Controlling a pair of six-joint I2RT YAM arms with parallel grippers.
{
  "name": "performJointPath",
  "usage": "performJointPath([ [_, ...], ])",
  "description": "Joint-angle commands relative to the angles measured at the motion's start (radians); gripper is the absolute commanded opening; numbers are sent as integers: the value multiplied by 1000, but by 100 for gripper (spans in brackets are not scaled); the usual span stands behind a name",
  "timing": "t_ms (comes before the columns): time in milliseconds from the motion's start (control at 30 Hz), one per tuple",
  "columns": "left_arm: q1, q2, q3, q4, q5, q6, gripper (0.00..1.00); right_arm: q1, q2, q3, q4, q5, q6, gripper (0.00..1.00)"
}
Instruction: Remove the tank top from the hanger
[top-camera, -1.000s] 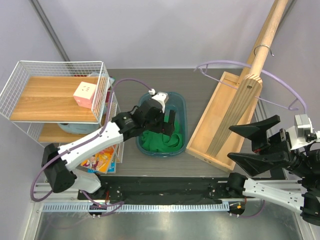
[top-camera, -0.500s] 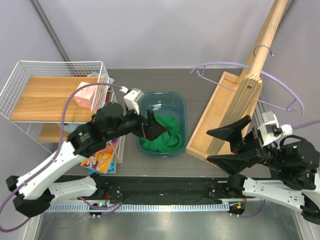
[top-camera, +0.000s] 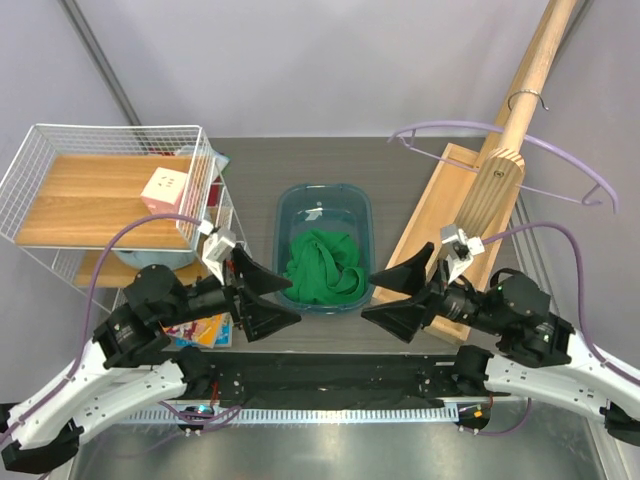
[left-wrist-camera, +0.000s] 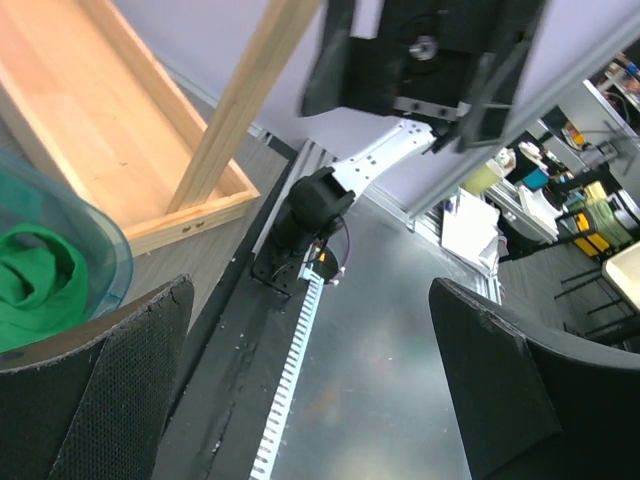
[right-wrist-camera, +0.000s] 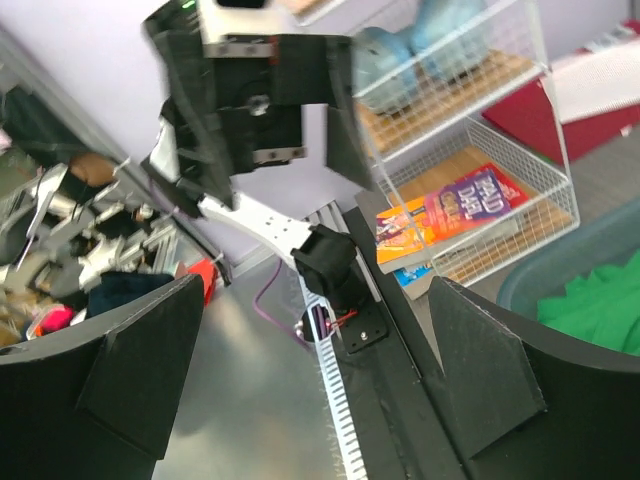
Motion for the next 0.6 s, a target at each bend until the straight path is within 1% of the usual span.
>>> performJointPath([
  [0,-1,-74,-127,31,70,-59,100,-2,-6,-70,64,126,120,100],
  [33,1,-106,-147,41,70,-66,100,-2,-8,-89,64,131,138,100],
  [67,1,-121,-186,56,75,-78,100,-2,-14,-128,64,196,164,100],
  [100,1,-141,-205,64,75,-84,100,-2,-17,-150,63,218,219,100],
  [167,1,-189,-254,76,78,-96,100,-2,-31,-220,75,246,271,100],
  [300,1,-255,-332,116,76,-130,100,-2,-78,-331,119,243,313,100],
  [400,1,-302,-392,149,75,-158,100,-2,-147,-429,198,229,325,100],
  [433,1,-313,-406,162,75,-164,100,-2,-166,-457,246,221,336,100],
  [467,-1,-321,-431,163,73,-171,100,-2,-181,-510,270,212,342,100],
  [567,1,-359,-470,185,93,-198,100,-2,-238,-588,313,200,371,100],
])
